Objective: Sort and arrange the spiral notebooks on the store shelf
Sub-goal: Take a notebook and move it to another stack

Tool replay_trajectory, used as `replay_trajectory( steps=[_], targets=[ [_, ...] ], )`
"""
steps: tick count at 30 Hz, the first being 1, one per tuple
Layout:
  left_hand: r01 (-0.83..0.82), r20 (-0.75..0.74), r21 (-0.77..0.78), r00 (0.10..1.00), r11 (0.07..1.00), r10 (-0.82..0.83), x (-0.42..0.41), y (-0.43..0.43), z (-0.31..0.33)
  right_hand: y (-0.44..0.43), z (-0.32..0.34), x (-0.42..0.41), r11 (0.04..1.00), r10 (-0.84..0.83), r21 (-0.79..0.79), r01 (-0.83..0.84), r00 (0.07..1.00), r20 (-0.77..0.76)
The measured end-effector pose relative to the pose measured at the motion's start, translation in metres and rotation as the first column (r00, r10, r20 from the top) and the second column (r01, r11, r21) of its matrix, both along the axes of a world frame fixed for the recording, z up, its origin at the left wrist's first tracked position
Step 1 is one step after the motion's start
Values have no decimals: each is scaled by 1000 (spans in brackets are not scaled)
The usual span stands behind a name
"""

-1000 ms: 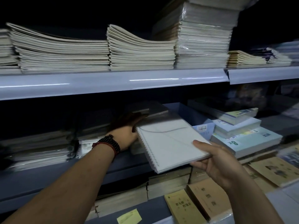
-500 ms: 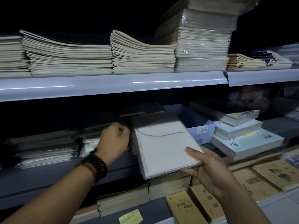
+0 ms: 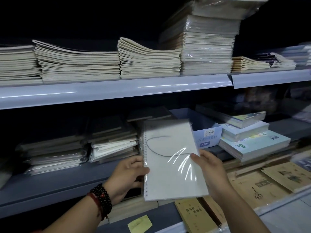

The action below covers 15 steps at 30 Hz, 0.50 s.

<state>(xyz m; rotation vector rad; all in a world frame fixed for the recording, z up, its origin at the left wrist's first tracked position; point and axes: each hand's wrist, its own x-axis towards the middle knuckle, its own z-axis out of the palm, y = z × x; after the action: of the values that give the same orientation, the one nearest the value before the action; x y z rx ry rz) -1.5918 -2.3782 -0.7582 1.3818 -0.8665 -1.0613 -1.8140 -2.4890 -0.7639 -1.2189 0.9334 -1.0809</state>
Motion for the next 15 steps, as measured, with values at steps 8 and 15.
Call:
replay_trajectory(
  steps=[8,15],
  targets=[
    [-210,-70,-101,977,972,204,10,14,-4,11,0,25,998,8,-64,-7,1000,22],
    [-275,208,-300,916,913,344,26,22,4,16,13,26,962,-33,-269,41,999,36]
  ],
)
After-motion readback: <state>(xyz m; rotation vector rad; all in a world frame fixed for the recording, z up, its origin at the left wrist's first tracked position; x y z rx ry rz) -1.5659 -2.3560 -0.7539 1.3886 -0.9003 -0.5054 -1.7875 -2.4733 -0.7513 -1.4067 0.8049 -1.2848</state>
